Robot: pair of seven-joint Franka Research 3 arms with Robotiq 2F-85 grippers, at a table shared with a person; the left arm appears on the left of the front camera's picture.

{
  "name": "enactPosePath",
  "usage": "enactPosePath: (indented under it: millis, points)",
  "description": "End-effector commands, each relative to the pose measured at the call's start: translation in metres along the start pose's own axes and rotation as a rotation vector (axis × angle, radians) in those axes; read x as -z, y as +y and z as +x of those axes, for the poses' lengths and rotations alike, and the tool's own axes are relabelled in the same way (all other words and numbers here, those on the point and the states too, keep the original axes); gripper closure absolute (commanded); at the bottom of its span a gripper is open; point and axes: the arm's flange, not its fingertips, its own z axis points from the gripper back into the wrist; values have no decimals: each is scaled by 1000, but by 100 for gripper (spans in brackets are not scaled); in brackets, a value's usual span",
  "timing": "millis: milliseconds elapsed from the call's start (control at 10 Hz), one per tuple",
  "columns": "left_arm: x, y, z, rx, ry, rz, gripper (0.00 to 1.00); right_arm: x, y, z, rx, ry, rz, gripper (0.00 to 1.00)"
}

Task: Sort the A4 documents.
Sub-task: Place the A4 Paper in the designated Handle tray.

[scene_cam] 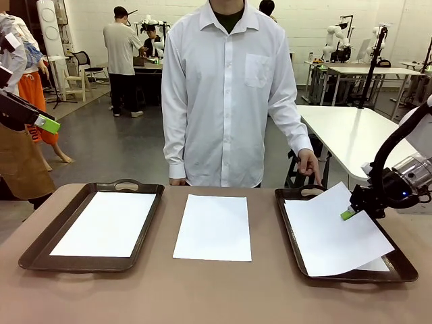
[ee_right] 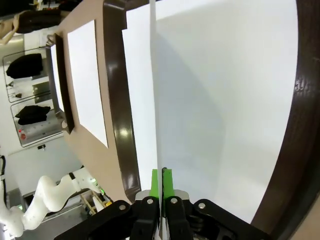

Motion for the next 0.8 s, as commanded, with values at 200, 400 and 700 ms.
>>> enactPosePath:
  millis: [200,400,700]
  points:
    - [0,-1,1,2,2,2,0,4,2,-5,45,-49,-58,99]
    - [0,-1,1,2,2,2,0,2,4,-6,31,-46,-85,99]
    - [0,-1,1,2,2,2,0,-1,8,-6,22,-41,-118,81]
